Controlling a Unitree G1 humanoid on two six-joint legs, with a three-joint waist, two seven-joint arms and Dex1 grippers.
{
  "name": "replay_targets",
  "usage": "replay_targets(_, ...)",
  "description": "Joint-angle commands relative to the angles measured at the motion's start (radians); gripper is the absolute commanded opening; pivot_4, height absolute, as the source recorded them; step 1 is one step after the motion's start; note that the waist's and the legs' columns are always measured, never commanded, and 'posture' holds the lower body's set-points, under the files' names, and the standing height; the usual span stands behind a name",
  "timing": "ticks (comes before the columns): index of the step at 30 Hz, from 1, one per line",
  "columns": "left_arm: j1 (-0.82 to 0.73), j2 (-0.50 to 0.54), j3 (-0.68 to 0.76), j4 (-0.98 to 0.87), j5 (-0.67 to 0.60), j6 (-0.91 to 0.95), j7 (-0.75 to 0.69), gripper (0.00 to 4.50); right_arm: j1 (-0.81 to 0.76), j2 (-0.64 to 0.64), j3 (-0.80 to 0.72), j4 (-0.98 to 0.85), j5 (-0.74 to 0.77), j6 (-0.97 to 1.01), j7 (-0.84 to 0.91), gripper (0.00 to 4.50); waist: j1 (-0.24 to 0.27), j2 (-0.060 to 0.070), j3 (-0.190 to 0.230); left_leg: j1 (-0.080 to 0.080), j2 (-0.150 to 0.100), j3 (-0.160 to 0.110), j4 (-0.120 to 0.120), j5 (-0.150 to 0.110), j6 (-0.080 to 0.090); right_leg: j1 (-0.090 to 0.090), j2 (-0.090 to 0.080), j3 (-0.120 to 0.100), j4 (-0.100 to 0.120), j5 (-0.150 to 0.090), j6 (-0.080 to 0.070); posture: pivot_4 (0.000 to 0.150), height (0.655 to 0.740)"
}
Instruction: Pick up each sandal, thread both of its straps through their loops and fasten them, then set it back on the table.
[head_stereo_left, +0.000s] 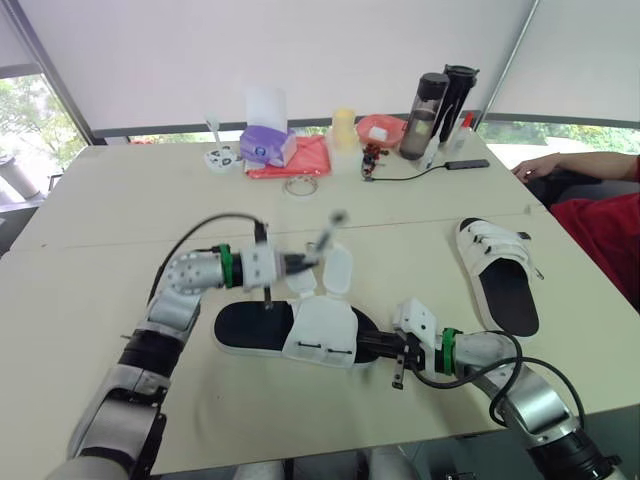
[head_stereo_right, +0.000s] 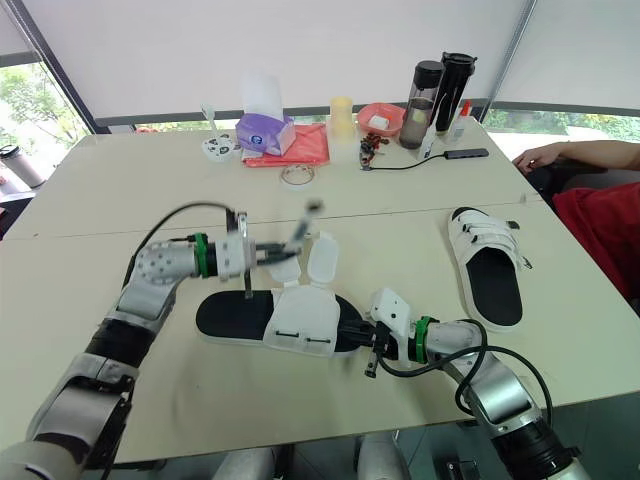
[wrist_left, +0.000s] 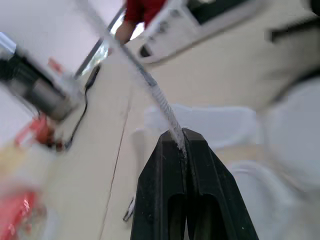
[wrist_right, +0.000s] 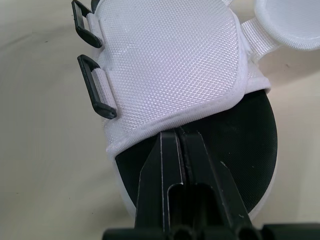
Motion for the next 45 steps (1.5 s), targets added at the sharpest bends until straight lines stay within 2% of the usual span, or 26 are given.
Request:
replay_targets(1,-0.086,0.012,0.089,0.203,0.196,-0.578,0.117,0.05,0.014,-0.004,0.023,0.084,-0.059,0.014,-0.017,0.00,0.007,0.000,0.000,0.000,0.000,0.000,0.000,0.000,0.000,0.000,0.000,0.000,0.000,0.000,0.000,0.150,0.7400)
replay_targets(3,-0.113,0.015,0.151,0.239,0.380,-0.722,0.199,0.05,0.010,-0.004,0.026,0.092,-0.061,0.008,-0.017,0.00,0.010,0.000,0.000,0.000,0.000,0.000,0.000,0.000,0.000,0.000,0.001,0.000,0.000,0.000,0.001,0.150,0.7400)
replay_targets(5,-0.132,-0.004,0.225,0.278,0.517,-0.736,0.305,0.05,0.007,-0.004,0.028,0.097,-0.062,0.004,-0.017,0.00,0.010,0.000,0.000,0.000,0.000,0.000,0.000,0.000,0.000,0.000,0.002,-0.001,0.000,0.000,0.002,0.150,0.7400)
replay_targets(8,-0.156,-0.018,0.306,0.308,0.717,-0.682,0.498,0.81,0.000,-0.005,0.029,0.104,-0.063,0.000,-0.017,0.00,0.010,0.000,0.000,0.001,0.000,0.001,0.000,0.002,0.003,0.001,0.003,-0.002,0.000,0.001,0.008,0.150,0.7400)
replay_targets(10,-0.162,-0.002,0.291,0.308,0.809,-0.636,0.631,1.77,-0.002,-0.006,0.029,0.108,-0.061,-0.002,-0.016,0.00,0.010,0.000,0.000,0.001,-0.001,0.001,0.001,0.002,0.003,0.001,0.004,-0.002,0.001,0.002,0.011,0.150,0.7400)
replay_targets(14,-0.155,0.042,0.240,0.334,0.825,-0.580,0.783,3.71,-0.001,-0.011,0.032,0.115,-0.062,-0.009,-0.011,0.00,0.009,0.000,0.000,0.001,-0.001,0.001,0.001,0.002,0.003,0.001,0.005,-0.002,0.002,0.004,0.014,0.150,0.7400)
replay_targets(15,-0.150,0.055,0.208,0.385,0.766,-0.534,0.744,4.14,-0.001,-0.012,0.033,0.117,-0.062,-0.010,-0.011,0.00,0.009,0.000,0.000,0.001,-0.001,0.001,0.001,0.002,0.003,0.001,0.005,-0.002,0.002,0.004,0.014,0.150,0.7400)
replay_targets(17,-0.121,0.064,0.164,0.446,0.566,-0.412,0.598,4.14,0.000,-0.014,0.033,0.117,-0.061,-0.012,-0.009,0.00,0.009,0.002,-0.001,0.002,-0.001,0.001,0.001,0.002,0.003,0.001,0.005,-0.002,0.003,0.004,0.014,0.150,0.7400)
replay_targets(19,-0.075,0.067,0.137,0.398,0.358,-0.263,0.436,4.14,0.002,-0.017,0.032,0.118,-0.060,-0.015,-0.007,0.00,0.006,0.002,0.000,0.002,-0.001,0.003,0.001,0.002,0.003,0.001,0.005,-0.003,0.003,0.003,0.014,0.150,0.7400)
replay_targets(21,-0.001,0.081,0.118,0.259,0.158,-0.062,0.257,4.14,0.003,-0.019,0.032,0.123,-0.059,-0.019,-0.003,0.00,0.005,0.002,0.000,0.002,0.001,0.002,0.001,0.002,0.003,0.001,0.005,-0.003,0.003,0.003,0.013,0.150,0.7400)
replay_targets(22,0.058,0.094,0.117,0.146,0.048,0.111,0.158,4.14,0.003,-0.019,0.032,0.126,-0.058,-0.021,-0.001,0.00,0.003,0.001,0.000,0.001,0.001,0.001,0.001,0.002,0.003,0.000,0.004,-0.002,0.003,0.004,0.012,0.150,0.7400)
replay_targets(24,0.206,0.138,0.136,-0.170,-0.213,0.596,0.039,4.14,-0.004,-0.018,0.033,0.139,-0.058,-0.026,0.005,0.00,-0.010,0.003,0.001,0.001,0.001,0.000,0.001,0.002,0.003,0.001,0.004,-0.002,0.002,0.004,0.006,0.150,0.7400)
replay_targets(27,0.344,0.215,0.157,-0.488,-0.439,1.017,0.008,4.14,-0.015,-0.018,0.037,0.155,-0.057,-0.030,0.013,0.00,-0.018,0.006,0.002,0.000,0.001,0.000,0.001,0.002,0.003,0.000,0.001,-0.002,0.002,0.003,0.006,0.150,0.7400)
replay_targets(31,0.460,0.303,0.228,-0.723,-0.680,1.369,0.018,4.14,-0.022,-0.022,0.044,0.168,-0.060,-0.035,0.034,0.00,-0.014,0.006,0.003,0.001,0.001,-0.002,0.001,0.000,0.000,0.001,0.001,-0.002,0.002,-0.001,0.006,0.150,0.7400)
replay_targets(33,0.490,0.332,0.274,-0.789,-0.782,1.494,0.026,4.14,-0.029,-0.022,0.047,0.178,-0.060,-0.037,0.042,0.00,-0.014,0.007,0.004,0.000,0.002,-0.003,0.001,0.000,0.000,0.001,0.000,-0.001,0.002,-0.002,0.006,0.150,0.7400)
replay_targets(39,0.455,0.353,0.374,-0.819,-0.928,1.671,0.065,4.14,-0.041,-0.011,0.055,0.179,-0.051,-0.026,0.062,0.00,-0.014,0.007,0.004,0.000,0.002,-0.004,0.001,0.000,0.000,0.000,0.000,-0.001,0.000,-0.003,0.005,0.150,0.7400)
replay_targets(45,0.499,0.420,0.369,-0.886,-0.979,1.750,-0.005,4.14,-0.048,-0.016,0.038,0.125,0.003,0.007,0.101,0.00,-0.014,0.007,0.004,-0.001,0.001,-0.001,-0.001,0.000,0.000,-0.002,0.000,-0.002,0.000,-0.001,0.000,0.150,0.7400)
